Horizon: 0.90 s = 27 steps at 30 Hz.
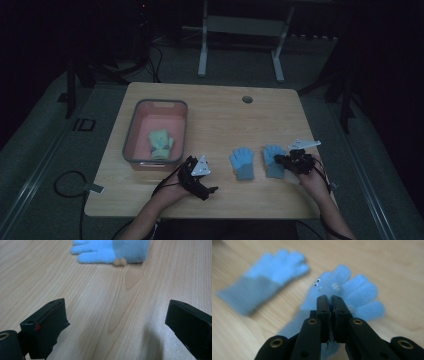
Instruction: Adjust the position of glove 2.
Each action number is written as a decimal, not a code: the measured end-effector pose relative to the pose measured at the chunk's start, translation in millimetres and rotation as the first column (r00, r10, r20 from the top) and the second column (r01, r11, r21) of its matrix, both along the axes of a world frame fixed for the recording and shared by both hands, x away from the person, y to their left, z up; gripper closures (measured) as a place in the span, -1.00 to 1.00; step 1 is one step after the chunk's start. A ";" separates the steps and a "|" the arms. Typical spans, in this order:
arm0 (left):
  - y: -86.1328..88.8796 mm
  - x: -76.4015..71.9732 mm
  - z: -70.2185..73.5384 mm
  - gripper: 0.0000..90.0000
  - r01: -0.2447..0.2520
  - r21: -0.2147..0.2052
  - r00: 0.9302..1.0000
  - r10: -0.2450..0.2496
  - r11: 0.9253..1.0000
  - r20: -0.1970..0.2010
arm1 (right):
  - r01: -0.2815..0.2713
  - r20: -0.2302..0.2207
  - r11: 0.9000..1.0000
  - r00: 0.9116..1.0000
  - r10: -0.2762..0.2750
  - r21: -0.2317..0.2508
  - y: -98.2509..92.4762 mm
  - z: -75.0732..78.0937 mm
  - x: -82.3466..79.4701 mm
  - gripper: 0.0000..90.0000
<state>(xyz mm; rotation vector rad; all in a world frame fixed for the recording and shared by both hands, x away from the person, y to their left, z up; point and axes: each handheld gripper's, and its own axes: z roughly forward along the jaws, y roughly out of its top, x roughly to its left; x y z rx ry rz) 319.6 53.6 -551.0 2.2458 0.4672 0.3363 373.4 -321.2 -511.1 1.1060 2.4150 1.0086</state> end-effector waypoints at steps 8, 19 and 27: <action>0.3 0.6 0.2 -0.92 -0.001 -0.002 1.000 0.001 1.000 0.001 | -0.059 0.081 0.997 0.995 0.055 0.049 17.8 49.1 -6.8 0.90; 0.5 0.6 0.3 -0.92 -0.003 -0.002 1.000 0.003 1.000 0.002 | -0.187 0.051 0.978 0.982 0.183 0.089 64.4 49.2 -11.3 0.90; 1.0 1.0 0.0 -0.92 0.000 0.002 1.000 0.000 1.000 0.003 | -0.212 -0.013 0.975 0.977 0.213 0.058 86.2 20.9 -2.1 0.89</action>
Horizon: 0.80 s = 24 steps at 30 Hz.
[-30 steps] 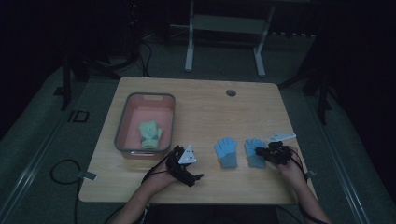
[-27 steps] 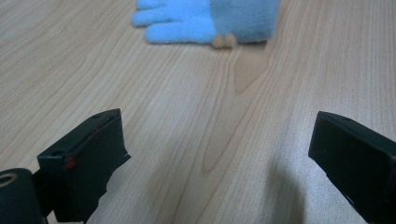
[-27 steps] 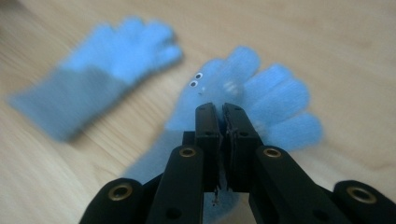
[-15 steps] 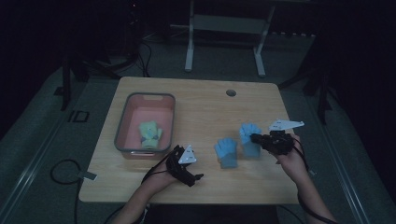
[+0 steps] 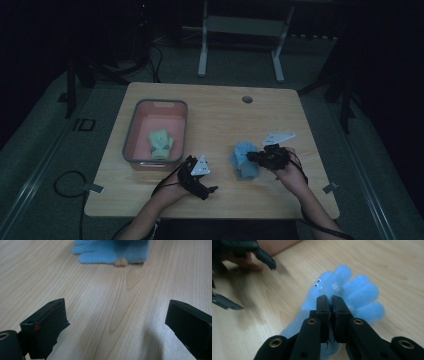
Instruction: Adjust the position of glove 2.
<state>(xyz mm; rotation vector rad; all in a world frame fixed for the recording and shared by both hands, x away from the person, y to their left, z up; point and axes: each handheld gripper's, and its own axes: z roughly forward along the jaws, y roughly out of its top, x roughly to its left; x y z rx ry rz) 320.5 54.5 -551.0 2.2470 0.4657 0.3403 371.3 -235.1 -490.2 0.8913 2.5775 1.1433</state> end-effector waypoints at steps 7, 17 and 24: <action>-0.3 -0.5 -0.1 -0.92 0.000 -0.006 1.000 0.000 1.000 -0.002 | -0.011 -0.038 0.999 0.999 0.009 -0.052 9.1 -23.1 7.6 0.87; -1.2 -0.2 0.3 -0.92 0.001 -0.007 1.000 -0.001 1.000 -0.015 | 0.006 -0.064 0.998 0.998 -0.010 -0.062 12.4 -39.2 10.3 0.79; -4.1 -2.9 2.4 -0.92 -0.009 -0.014 1.000 0.009 1.000 0.005 | 0.021 -0.041 0.999 0.999 -0.023 -0.044 9.9 -28.3 9.7 0.59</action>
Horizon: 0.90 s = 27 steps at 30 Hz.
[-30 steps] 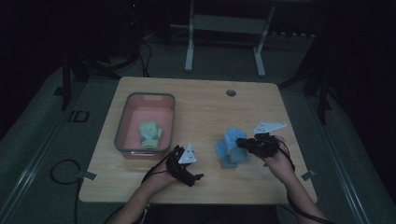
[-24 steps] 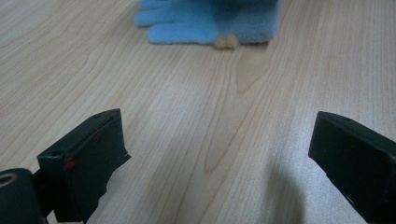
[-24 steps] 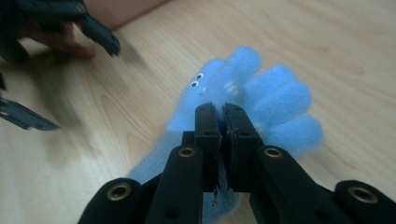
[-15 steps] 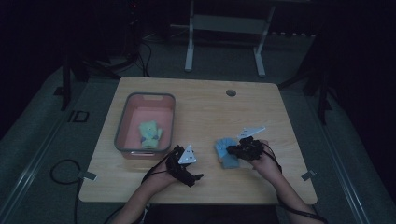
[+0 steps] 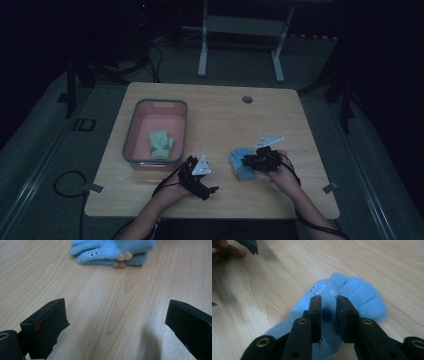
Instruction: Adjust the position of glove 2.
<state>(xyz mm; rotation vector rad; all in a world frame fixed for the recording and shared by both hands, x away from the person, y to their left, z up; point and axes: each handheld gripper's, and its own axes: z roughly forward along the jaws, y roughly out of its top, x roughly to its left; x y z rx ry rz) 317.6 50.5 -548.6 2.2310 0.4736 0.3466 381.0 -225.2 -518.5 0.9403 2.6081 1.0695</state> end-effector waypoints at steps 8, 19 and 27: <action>-14.8 -3.2 13.1 -0.92 -0.010 -0.044 0.999 0.009 0.999 -0.031 | 0.028 0.044 0.998 0.999 -0.030 0.049 -10.3 13.9 -2.6 0.21; -57.3 -5.0 22.8 -0.83 0.109 0.010 0.994 -0.109 0.994 0.002 | 0.088 0.035 0.994 0.995 -0.091 0.066 -29.0 16.0 7.1 0.20; -97.1 3.8 27.4 -0.49 0.245 0.051 0.964 -0.249 0.968 0.092 | 0.102 0.029 0.991 0.994 -0.105 0.081 -30.4 20.0 15.9 0.19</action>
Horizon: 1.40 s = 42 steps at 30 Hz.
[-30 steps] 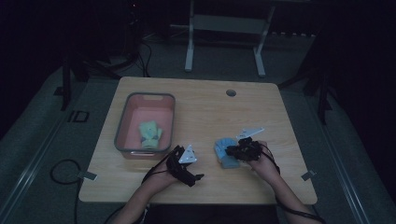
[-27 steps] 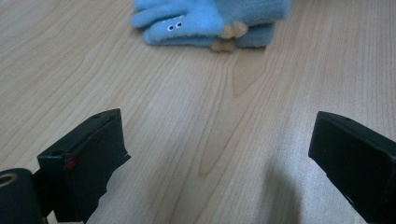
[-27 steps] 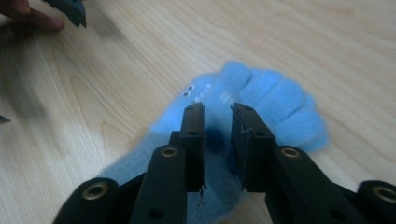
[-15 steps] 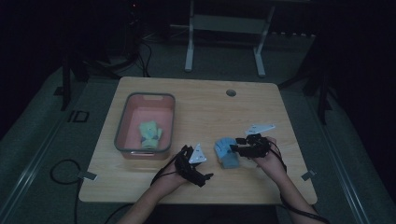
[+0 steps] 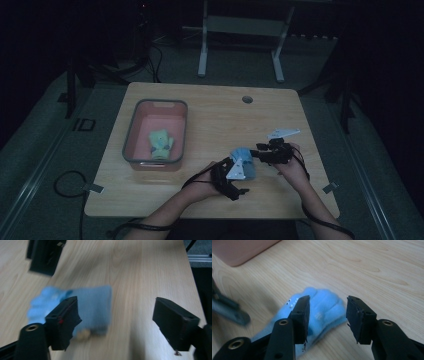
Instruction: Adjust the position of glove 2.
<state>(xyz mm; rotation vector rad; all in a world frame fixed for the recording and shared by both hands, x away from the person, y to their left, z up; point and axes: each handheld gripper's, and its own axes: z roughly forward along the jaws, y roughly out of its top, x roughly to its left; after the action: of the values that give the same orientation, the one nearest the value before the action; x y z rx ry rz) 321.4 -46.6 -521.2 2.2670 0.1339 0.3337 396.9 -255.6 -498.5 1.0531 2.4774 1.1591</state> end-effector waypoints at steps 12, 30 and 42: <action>-24.5 18.9 -18.4 -0.14 0.020 0.116 0.999 -0.024 0.993 0.029 | 0.021 -0.061 1.000 0.998 -0.022 -0.020 12.2 -17.3 16.6 0.07; -19.0 30.0 -26.1 0.55 -0.020 0.127 0.999 0.016 0.992 0.029 | 0.029 -0.089 0.993 0.995 -0.039 -0.110 23.2 -44.4 17.6 0.01; -8.0 32.6 -25.1 0.63 -0.030 0.104 0.999 0.033 0.994 -0.028 | -0.010 -0.140 1.000 0.990 0.012 0.010 28.4 -48.8 11.0 0.70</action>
<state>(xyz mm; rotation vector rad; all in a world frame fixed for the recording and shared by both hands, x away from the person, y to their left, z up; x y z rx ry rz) 354.1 -54.6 -546.3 2.3753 0.1714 0.3311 407.9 -227.2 -547.4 1.1628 2.5892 1.1367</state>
